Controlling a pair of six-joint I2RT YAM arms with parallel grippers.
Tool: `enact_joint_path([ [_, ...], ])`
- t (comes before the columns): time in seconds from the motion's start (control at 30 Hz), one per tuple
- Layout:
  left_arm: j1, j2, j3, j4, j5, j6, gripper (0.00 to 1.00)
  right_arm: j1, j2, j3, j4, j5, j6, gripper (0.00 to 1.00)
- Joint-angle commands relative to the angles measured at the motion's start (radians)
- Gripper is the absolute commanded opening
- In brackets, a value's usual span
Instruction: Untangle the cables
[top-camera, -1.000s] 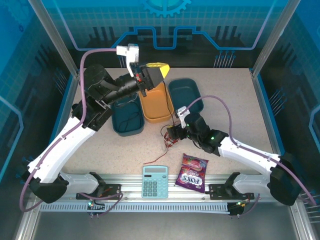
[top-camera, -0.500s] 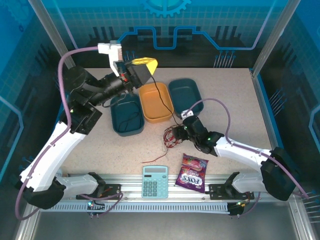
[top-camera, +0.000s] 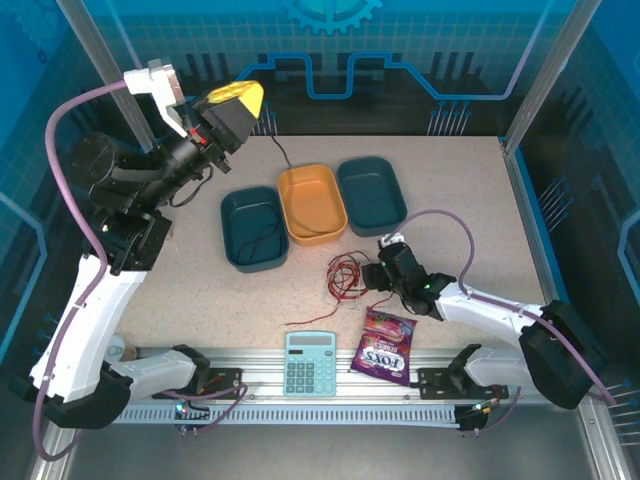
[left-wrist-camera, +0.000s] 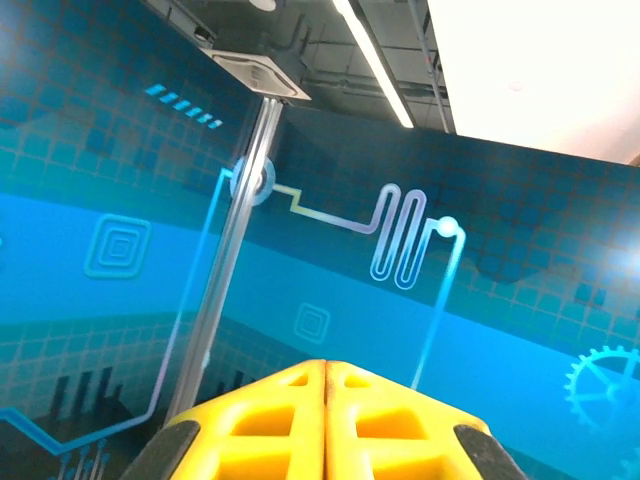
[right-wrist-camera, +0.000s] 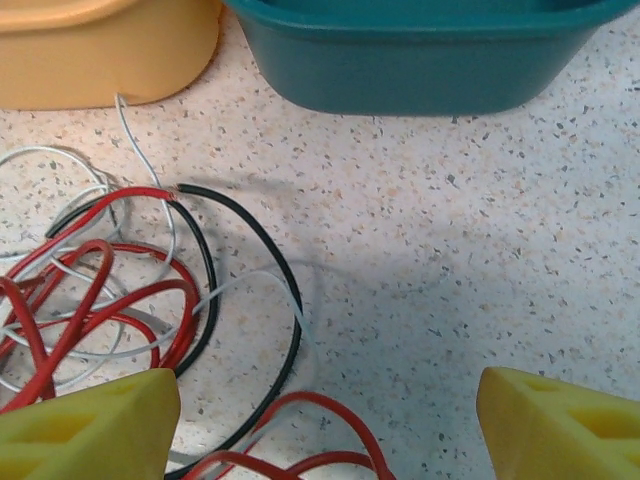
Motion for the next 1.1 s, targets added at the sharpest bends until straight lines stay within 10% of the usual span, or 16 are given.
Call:
enact_joint_path([
  [0.0, 0.022, -0.021, 0.025, -0.002, -0.041, 0.031, 0.0, -0.011, -0.035, -0.008, 0.005, -0.02, 0.025, 0.79],
  [0.37, 0.102, -0.021, 0.021, -0.102, -0.132, 0.092, 0.0, -0.023, -0.159, 0.073, -0.12, -0.061, -0.005, 1.0],
  [1.07, 0.302, 0.131, 0.084, -0.198, -0.134, 0.05, 0.0, -0.056, -0.436, 0.143, -0.334, 0.027, 0.002, 1.0],
])
